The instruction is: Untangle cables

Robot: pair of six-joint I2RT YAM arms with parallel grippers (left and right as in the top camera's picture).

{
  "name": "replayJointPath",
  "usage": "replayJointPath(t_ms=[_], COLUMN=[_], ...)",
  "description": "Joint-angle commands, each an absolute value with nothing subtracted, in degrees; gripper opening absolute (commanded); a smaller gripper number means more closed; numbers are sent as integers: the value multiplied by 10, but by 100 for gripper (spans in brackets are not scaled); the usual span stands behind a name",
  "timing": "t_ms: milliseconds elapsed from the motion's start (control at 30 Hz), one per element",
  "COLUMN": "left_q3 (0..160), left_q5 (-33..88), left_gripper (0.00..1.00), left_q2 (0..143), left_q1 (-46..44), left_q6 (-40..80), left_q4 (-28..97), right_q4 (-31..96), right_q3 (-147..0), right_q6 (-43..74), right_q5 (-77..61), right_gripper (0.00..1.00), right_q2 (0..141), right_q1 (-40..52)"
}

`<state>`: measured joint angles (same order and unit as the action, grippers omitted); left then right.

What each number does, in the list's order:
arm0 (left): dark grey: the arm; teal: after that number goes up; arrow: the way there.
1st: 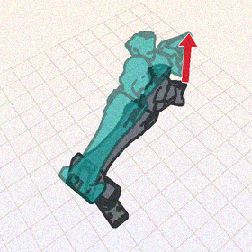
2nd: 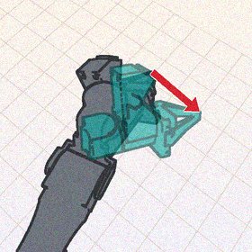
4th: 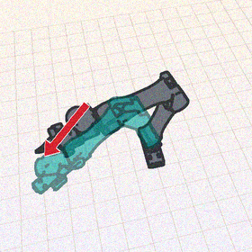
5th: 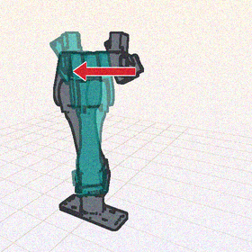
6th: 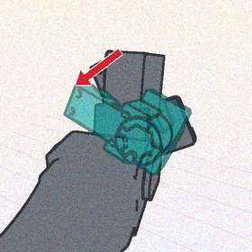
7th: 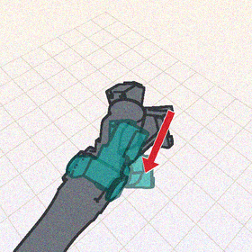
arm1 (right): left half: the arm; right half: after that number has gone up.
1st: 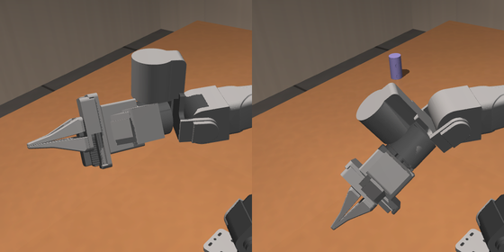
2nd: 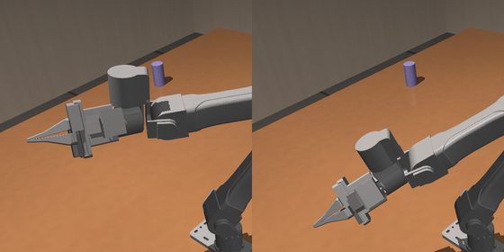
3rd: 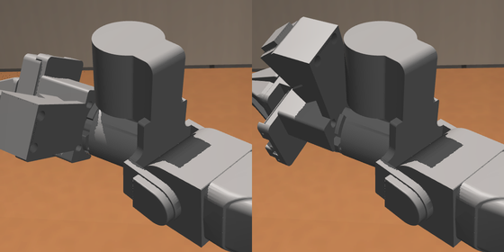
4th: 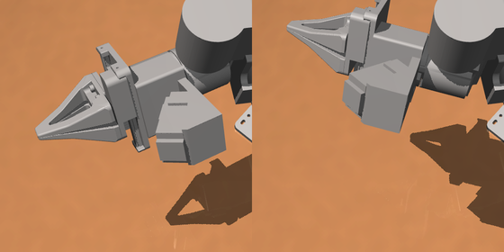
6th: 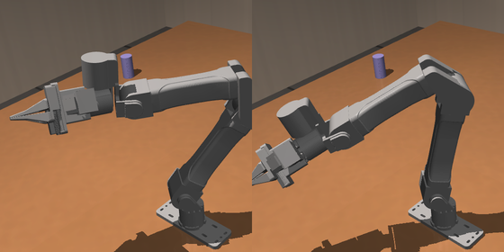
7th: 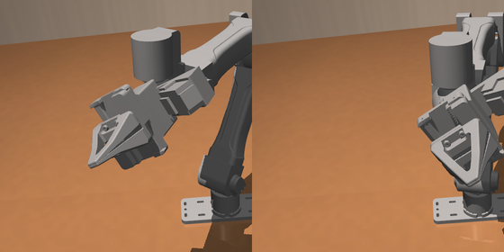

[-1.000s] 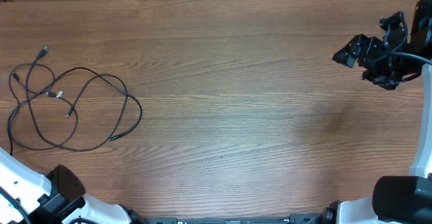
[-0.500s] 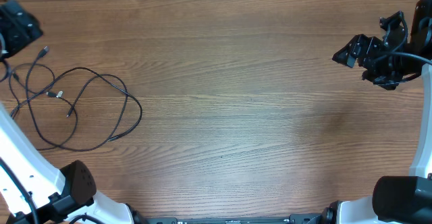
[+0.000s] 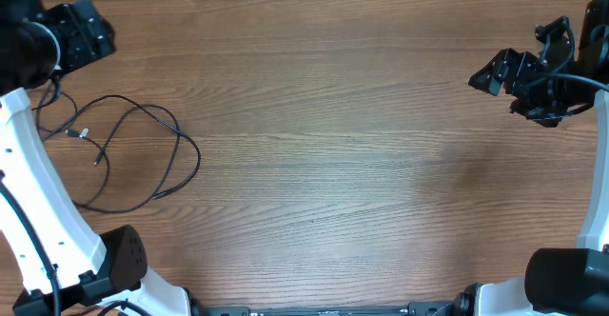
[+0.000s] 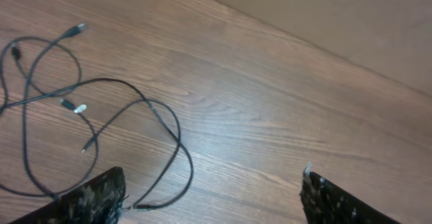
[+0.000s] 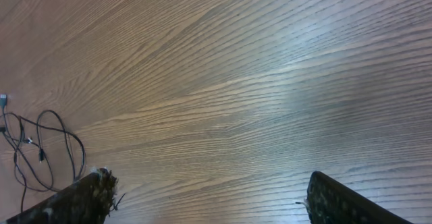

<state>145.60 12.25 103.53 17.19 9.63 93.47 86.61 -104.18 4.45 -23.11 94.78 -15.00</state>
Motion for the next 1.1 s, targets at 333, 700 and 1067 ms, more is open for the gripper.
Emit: replayJointPath(t_ms=[333, 700, 1067], left_q3=[1408, 1407, 1407], left_q5=[123, 118, 119], left_gripper=[83, 84, 84], left_q2=[1038, 1038, 1038], left_q1=[131, 70, 41], left_q6=[67, 57, 45], left_q4=[922, 913, 912], right_q4=[867, 867, 868], right_q3=[-1042, -1042, -1042], right_q6=[42, 42, 42], right_q5=[-230, -230, -230], right_gripper=[89, 89, 89], right_q2=[948, 948, 948], right_q1=[-151, -151, -151])
